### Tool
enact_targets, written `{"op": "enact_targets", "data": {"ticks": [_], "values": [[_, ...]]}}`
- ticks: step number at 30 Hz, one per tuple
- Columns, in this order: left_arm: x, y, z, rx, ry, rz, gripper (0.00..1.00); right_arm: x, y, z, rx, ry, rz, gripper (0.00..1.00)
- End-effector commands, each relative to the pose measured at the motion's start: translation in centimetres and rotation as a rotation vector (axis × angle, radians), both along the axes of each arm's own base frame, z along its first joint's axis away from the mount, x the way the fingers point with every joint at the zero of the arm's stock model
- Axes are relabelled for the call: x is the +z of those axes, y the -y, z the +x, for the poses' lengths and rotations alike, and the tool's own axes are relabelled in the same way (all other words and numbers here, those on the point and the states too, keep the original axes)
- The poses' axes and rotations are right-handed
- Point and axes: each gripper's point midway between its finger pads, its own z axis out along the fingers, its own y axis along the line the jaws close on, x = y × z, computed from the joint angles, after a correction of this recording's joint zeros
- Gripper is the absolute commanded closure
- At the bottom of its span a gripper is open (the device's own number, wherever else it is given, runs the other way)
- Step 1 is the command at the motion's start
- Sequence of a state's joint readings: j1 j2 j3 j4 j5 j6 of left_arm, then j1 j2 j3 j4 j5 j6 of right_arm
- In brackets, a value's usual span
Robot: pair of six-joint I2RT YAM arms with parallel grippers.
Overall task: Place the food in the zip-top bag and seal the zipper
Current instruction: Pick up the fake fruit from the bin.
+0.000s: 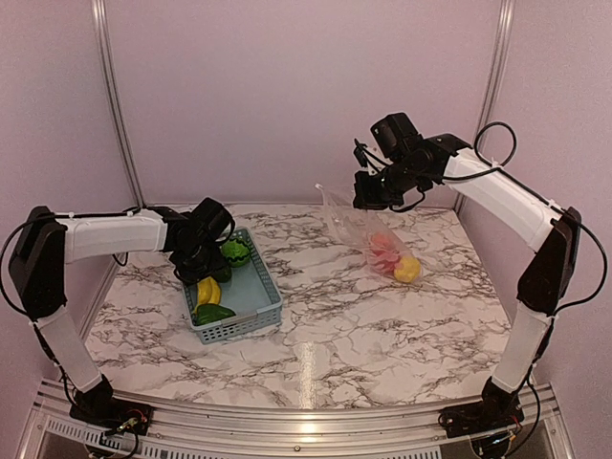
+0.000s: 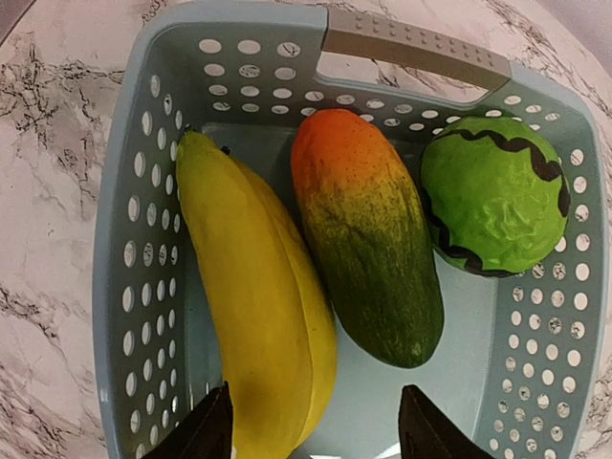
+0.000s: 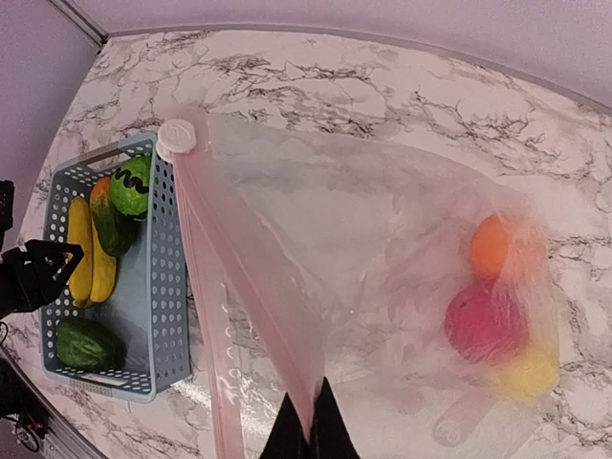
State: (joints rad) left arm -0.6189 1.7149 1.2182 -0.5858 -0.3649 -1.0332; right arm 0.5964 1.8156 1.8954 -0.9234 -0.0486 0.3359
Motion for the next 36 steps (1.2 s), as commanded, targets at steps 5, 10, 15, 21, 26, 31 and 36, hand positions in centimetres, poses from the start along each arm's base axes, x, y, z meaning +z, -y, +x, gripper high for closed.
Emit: {"op": "enact_targets", "data": {"ticks": [5,10,15,21,26,31,36], "values": [[-2.2,-1.5,1.7,0.053,-0.056,0.019,0.41,0.9,-0.3,-0.3,0.017,0.024,0.020,1.00],[-3.2,-1.6,2.5,0.035,-0.083,0.023,0.45,0.8,0.0,-0.4,0.008,0.029,0.020,1.00],[-2.9,-1.5,3.1,0.015,-0.081,0.024,0.57,0.8,0.1,-0.4,0.011,0.032,0.015,1.00],[-0.1,-1.1,3.2,0.001,-0.027,-0.012,0.76,1.1,0.1,0.0,0.010,0.047,0.006,1.00],[4.2,-0.6,3.4,-0.019,0.042,-0.050,0.78,1.2,-0.2,0.1,0.020,0.050,0.015,1.00],[9.0,0.3,3.9,-0.056,0.123,-0.098,0.80,1.4,-0.4,0.2,0.025,0.050,0.022,1.00],[14.6,2.5,5.2,-0.117,0.260,-0.148,0.80,2.1,-1.1,0.6,0.032,0.055,0.049,1.00]]}}
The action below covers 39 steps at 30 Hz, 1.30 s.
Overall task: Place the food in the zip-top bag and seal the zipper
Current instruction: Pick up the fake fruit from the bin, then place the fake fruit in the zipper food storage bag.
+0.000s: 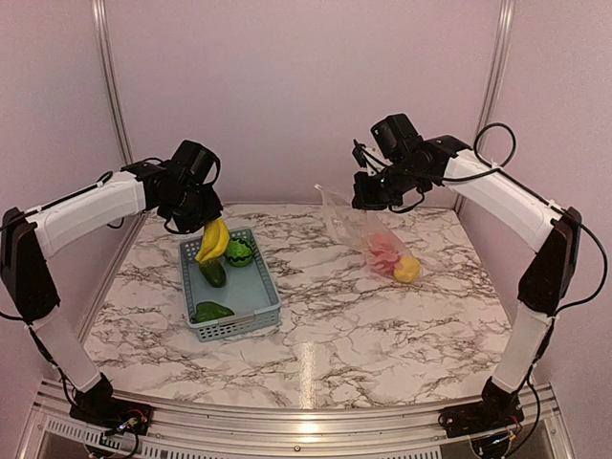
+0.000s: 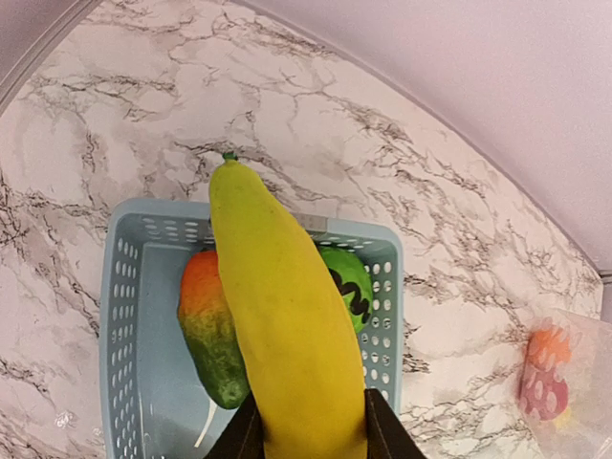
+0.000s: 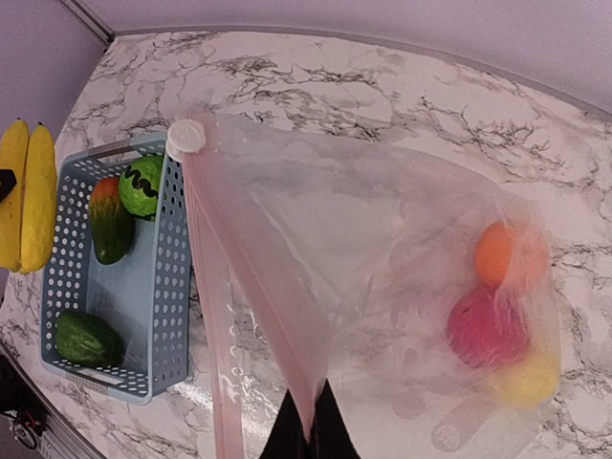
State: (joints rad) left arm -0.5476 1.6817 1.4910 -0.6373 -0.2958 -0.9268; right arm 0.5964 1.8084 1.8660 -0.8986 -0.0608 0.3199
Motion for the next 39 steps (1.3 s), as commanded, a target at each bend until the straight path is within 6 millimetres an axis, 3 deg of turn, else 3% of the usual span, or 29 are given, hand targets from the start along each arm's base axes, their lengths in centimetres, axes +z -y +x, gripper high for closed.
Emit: {"op": "enact_targets", "data": {"ticks": [1,5,9,17,19,26,36,39], "values": [[5.7,2.1,0.4,-0.083,0.137,-0.028,0.80,2.9,-1.1,0.7,0.016,0.052,0.060,1.00],[13.0,6.0,1.1,-0.212,0.423,-0.095,0.83,4.2,-1.9,0.8,0.028,0.058,0.103,1.00],[18.8,9.6,-0.1,-0.358,0.661,-0.182,0.84,4.9,-2.7,0.6,0.038,0.056,0.138,1.00],[25.9,14.4,-2.3,-0.516,0.867,-0.533,0.87,5.8,-4.0,0.2,0.060,0.053,0.183,1.00],[26.8,16.0,-3.1,-0.579,0.885,-0.601,0.88,6.0,-4.4,0.2,0.067,0.052,0.198,1.00],[26.4,20.3,-4.2,-0.707,0.867,-0.736,0.89,6.6,-4.8,0.3,0.075,0.057,0.216,1.00],[24.1,22.9,-3.0,-0.665,0.855,-0.927,0.90,7.3,-5.8,-0.1,0.092,0.028,0.289,1.00],[22.9,22.7,-2.2,-0.600,0.861,-0.938,0.92,7.8,-5.9,0.0,0.085,0.033,0.308,1.00]]}}
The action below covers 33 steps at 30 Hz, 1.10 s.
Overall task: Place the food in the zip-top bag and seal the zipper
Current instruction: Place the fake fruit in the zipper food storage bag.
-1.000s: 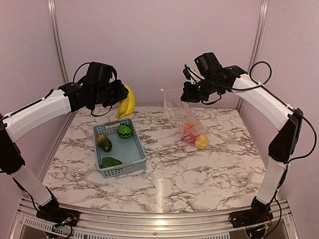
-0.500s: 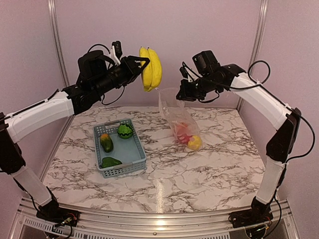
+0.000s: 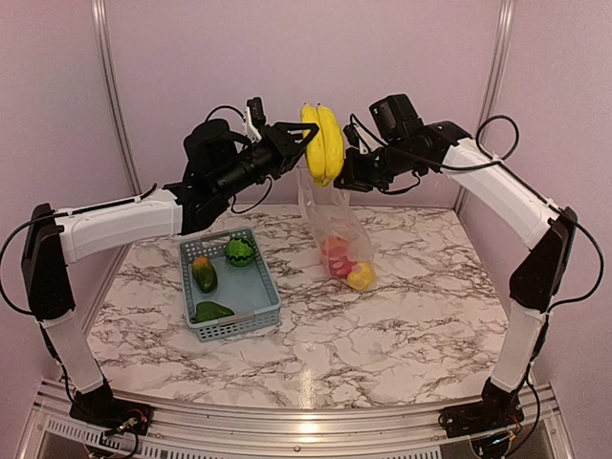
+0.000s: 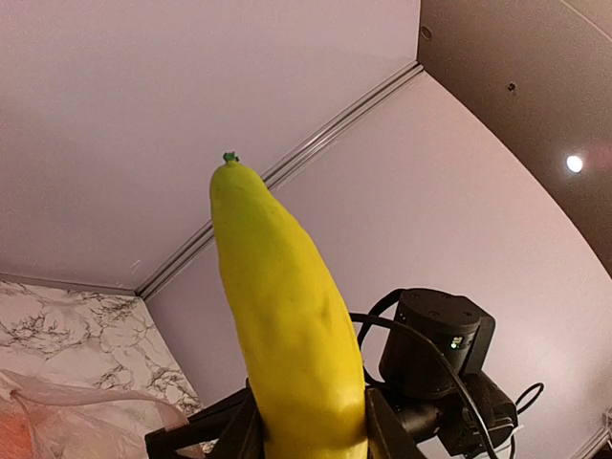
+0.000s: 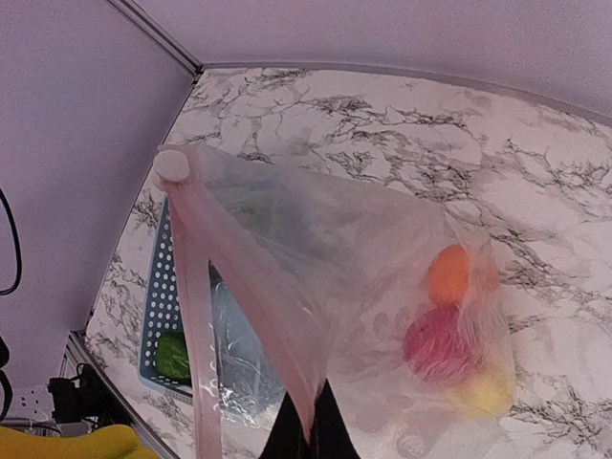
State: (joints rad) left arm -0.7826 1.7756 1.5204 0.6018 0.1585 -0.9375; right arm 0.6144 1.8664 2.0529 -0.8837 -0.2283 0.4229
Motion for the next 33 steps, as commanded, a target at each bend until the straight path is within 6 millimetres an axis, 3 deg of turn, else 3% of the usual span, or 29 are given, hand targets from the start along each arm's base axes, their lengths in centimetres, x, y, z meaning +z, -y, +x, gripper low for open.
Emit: {"op": "enact_targets", "data": {"ticks": [1,10,16,18,21,27,33], "values": [[-0.5,-0.2,0.6,0.042,-0.006,-0.111,0.92,2.6,-1.5,0.1,0.011,0.037,0.087,1.00],[-3.9,-0.8,2.4,0.134,-0.076,-0.175,0.93,3.5,-0.9,0.4,-0.040,0.049,0.118,1.00],[-8.3,-1.5,3.4,0.226,-0.199,-0.084,0.93,4.3,-0.7,0.6,-0.057,0.071,0.133,1.00],[-10.0,-1.6,3.9,0.254,-0.269,-0.051,0.89,4.3,-0.8,0.6,-0.057,0.071,0.135,1.00],[-12.5,-0.8,4.6,0.256,-0.363,0.034,0.71,4.2,-0.9,0.7,-0.052,0.072,0.136,1.00],[-12.3,-0.2,4.3,0.235,-0.368,0.076,0.52,3.9,-1.1,0.9,-0.042,0.073,0.129,1.00],[-8.2,-0.2,3.5,0.222,-0.233,0.116,0.40,3.6,-0.9,1.6,-0.043,0.054,0.147,1.00]]}}
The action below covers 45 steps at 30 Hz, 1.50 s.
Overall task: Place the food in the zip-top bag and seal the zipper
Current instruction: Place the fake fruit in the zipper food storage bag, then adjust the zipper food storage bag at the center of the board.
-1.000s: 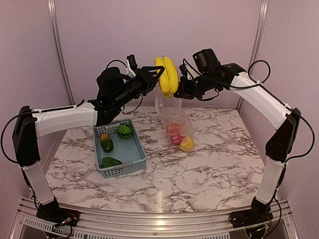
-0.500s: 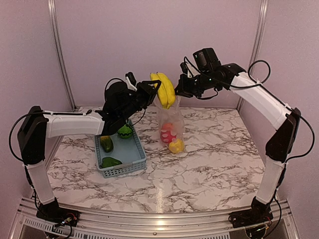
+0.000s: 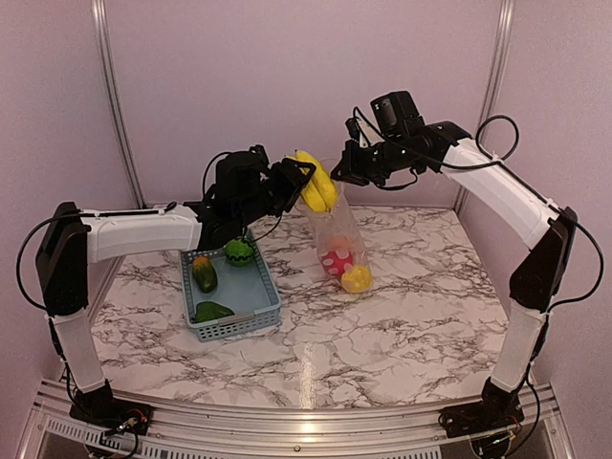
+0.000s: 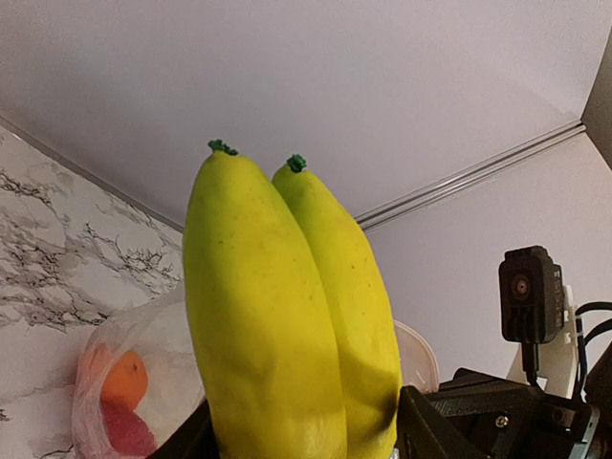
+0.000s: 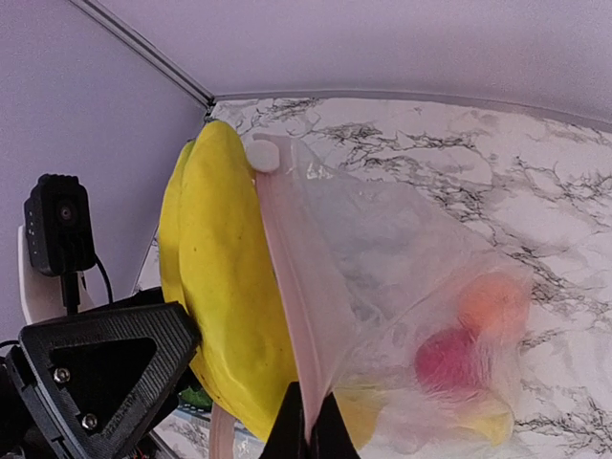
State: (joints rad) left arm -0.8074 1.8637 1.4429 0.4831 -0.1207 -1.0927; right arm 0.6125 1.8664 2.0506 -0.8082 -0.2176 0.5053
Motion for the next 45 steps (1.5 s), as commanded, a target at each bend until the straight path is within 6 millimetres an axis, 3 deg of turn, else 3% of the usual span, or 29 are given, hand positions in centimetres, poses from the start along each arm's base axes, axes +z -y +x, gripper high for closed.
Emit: {"op": "enact_targets", "data": {"ticks": [1,4,10,14,18,22,25,26,30,36,38,45], "values": [[4.2,0.3,-1.0,-0.032,0.117,0.064,0.40,2.1,-0.5,0.6,0.014,0.043,0.069,1.00],[6.0,0.4,-1.6,-0.036,0.176,0.110,0.40,1.8,-0.3,1.0,0.007,0.040,0.066,1.00],[7.5,0.2,-3.0,-0.049,0.256,0.232,0.38,1.1,0.0,1.5,-0.001,0.034,0.061,1.00],[7.3,-0.3,-3.1,-0.028,0.228,0.301,0.21,0.5,0.1,1.5,0.000,0.025,0.062,1.00],[7.2,0.2,-3.0,-0.052,0.220,0.311,0.13,0.7,-0.1,1.6,0.003,0.025,0.075,1.00],[10.1,0.0,-3.6,-0.054,0.279,0.293,0.10,1.0,0.1,1.7,-0.001,0.032,0.077,1.00],[12.4,-1.3,-3.8,-0.016,0.318,0.334,0.11,1.0,0.3,1.7,-0.002,0.032,0.072,1.00],[12.2,-2.1,-3.7,0.010,0.301,0.371,0.12,1.0,0.3,1.6,-0.003,0.033,0.071,1.00],[7.3,-5.0,-3.8,0.050,0.128,0.597,0.25,1.1,0.4,1.5,-0.003,0.034,0.072,1.00],[-1.6,-5.2,-5.7,-0.100,-0.121,0.763,0.35,0.4,0.4,1.3,0.004,0.025,0.062,1.00],[-2.8,-5.0,-5.6,-0.119,-0.145,0.768,0.36,0.1,0.3,1.3,0.010,0.019,0.062,1.00],[-3.3,-4.2,-4.1,-0.127,-0.162,0.701,0.39,-0.9,-0.7,0.9,0.041,0.002,0.049,1.00]]}}
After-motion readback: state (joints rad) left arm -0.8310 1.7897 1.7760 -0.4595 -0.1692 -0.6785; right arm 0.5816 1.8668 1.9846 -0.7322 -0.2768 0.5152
